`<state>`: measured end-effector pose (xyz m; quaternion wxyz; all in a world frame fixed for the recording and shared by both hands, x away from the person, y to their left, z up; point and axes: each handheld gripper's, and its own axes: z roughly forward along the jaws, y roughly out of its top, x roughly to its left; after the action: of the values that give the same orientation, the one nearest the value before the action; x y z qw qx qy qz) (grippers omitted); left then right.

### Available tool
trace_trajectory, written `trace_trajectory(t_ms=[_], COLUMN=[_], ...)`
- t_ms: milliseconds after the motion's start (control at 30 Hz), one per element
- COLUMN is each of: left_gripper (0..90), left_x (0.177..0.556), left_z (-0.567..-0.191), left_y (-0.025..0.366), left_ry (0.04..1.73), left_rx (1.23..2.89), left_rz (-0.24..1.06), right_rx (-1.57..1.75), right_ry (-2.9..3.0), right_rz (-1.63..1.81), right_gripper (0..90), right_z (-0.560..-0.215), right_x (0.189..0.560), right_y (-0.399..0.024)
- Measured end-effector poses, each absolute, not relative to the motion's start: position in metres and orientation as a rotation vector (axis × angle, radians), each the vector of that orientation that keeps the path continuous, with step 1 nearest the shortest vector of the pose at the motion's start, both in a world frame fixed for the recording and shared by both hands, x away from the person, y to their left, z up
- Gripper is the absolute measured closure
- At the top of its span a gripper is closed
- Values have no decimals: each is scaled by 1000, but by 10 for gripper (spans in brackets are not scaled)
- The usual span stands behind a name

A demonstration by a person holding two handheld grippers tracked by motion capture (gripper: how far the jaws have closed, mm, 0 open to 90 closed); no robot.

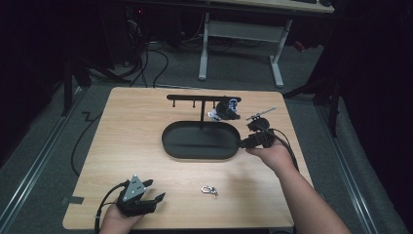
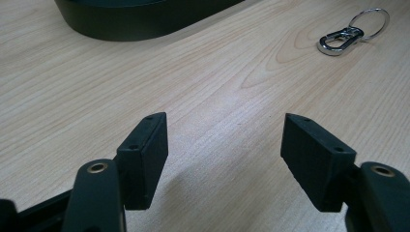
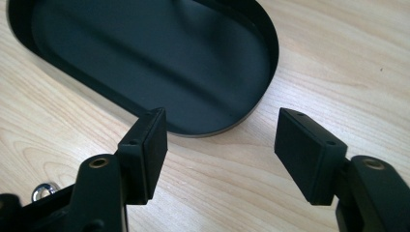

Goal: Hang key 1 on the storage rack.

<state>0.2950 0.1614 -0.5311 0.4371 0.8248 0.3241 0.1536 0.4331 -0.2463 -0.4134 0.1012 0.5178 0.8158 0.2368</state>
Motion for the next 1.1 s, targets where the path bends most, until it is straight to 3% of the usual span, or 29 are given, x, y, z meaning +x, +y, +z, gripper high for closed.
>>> trace_trajectory(t_ms=[400,833,1100], left_gripper=[388,497,728], left_x=[295,293,301], left_z=[-530,-526,-525], left_y=[158,144,102], left_ry=[820,906,929], left_rx=[2054,2050,2121], left_rz=[316,246,271], right_rx=[1488,1354,1422], right_ry=[2375,2195,2119], right_rz=[819,1152,1212], right_gripper=[430,465,482], right_z=[-441,-505,-501], right_x=[385,289,269], right_y=[-253,-270,-297])
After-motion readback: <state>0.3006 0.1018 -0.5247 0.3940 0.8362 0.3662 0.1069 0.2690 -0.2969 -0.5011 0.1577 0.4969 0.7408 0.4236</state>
